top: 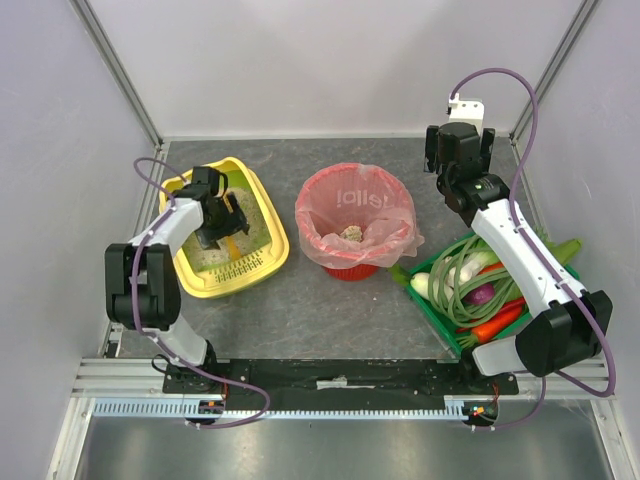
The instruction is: Clean the litter box
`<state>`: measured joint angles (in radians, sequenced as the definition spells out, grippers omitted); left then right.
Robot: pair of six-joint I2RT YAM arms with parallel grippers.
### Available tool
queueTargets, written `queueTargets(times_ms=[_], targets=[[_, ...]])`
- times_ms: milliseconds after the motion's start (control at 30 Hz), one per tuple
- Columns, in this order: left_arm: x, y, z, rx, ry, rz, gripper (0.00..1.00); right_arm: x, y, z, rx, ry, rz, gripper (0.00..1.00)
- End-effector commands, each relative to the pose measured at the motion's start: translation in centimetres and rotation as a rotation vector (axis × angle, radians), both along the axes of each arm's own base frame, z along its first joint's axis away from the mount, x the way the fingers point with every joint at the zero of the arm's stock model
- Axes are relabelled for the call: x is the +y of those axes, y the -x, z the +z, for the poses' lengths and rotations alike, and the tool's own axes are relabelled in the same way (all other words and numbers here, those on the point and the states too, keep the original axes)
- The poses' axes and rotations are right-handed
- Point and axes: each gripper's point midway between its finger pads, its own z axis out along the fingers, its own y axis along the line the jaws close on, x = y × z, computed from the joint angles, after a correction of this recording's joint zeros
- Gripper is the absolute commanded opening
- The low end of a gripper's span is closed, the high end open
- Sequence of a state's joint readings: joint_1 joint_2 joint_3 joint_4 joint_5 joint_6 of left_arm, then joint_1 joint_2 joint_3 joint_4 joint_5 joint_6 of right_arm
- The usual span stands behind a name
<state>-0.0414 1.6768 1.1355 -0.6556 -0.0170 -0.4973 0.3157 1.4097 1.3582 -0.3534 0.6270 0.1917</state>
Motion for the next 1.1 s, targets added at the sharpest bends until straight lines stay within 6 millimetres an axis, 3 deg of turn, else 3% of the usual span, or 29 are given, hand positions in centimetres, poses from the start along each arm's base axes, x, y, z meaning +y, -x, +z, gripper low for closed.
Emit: queueTargets(times_ms=[0, 233, 533, 633, 867, 933, 1067], targets=[[0.4, -3.6, 6.6, -0.231, -0.028, -0.015, 0.89, -0.6, 0.1, 2.8, -0.083, -0.03, -0.027, 0.85], [0.1, -5.0, 12.6, -0.445, -0.019, -0.041, 0.95, -0.8, 0.3, 4.6, -0.124, -0.016, -0.024, 0.85], [-0.9, -5.7, 25.1, -0.838, 0.01, -0.091, 0.99, -0.8, 1.5, 7.1, -0.197, -0.023, 0.013, 0.85], [-0.8, -5.4, 28.1, -0.903, 0.031, -0.049, 0.99, -0.8, 2.0, 7.4, -0.22, -0.025, 0.032, 0.85], [-1.0, -3.8, 33.2, -1.057, 0.063, -0.032, 0.99, -0.7, 3.0, 6.8, -0.267, -0.033, 0.065, 0.85], [-0.9, -3.6, 33.7, -1.077, 0.06, -0.031, 0.99, -0.6, 3.2, 7.6, -0.306, -0.042, 0.076, 0.85], [-1.0, -3.2, 33.9, -1.085, 0.062, -0.033, 0.99, -0.5, 3.2, 7.0, -0.301, -0.041, 0.078, 0.86]])
